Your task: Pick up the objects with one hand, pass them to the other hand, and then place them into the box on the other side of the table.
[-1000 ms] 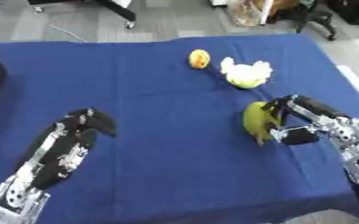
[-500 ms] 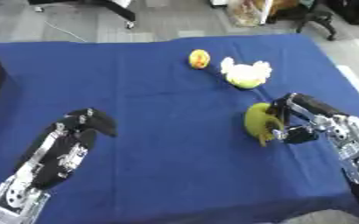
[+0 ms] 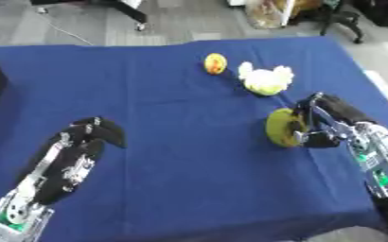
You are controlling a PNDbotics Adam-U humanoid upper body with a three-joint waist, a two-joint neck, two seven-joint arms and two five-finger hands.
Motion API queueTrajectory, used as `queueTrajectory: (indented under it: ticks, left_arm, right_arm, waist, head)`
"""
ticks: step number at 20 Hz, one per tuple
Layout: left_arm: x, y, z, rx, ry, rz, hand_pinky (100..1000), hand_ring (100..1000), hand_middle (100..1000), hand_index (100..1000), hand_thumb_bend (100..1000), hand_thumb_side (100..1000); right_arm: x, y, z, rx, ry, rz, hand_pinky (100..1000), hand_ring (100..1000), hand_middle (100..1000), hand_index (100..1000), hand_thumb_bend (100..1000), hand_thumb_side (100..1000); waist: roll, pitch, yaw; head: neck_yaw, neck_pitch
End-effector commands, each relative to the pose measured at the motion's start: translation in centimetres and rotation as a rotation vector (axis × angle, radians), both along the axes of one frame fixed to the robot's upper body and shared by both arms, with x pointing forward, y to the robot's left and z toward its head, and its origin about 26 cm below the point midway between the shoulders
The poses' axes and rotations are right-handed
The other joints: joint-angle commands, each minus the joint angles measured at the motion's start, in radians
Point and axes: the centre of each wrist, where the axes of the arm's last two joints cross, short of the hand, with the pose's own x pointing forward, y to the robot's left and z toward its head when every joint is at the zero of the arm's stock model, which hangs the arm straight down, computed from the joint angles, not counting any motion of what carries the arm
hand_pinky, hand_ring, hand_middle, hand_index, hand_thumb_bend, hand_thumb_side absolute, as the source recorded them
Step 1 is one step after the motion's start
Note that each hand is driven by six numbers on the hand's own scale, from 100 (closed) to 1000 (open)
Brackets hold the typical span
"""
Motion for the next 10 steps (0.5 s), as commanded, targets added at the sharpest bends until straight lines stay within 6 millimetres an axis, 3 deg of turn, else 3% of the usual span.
queueTrajectory:
  ticks: [1,10]
  left_arm:
    - [0.1,0.1,0.7,-0.007,-0.023,0.004,760,583,614,622,100,634]
    - [0.2,0.2,0.6,-0.009,-0.018,0.013,760,581,613,621,100,635]
  right_arm:
    - [0.3,-0.1,1.1,-0.017,-0.068,-0.004,691,306,361,237,100,100]
    - [0.3,1.2,3.5,0.031,-0.185,0.069,686,269,346,207,100,100]
  waist:
    - [0.0,-0.012,-0.001]
    - [0.001,-0.015,-0.003]
  head:
    - [-0.002,0.005]
    - [0.001,0.005]
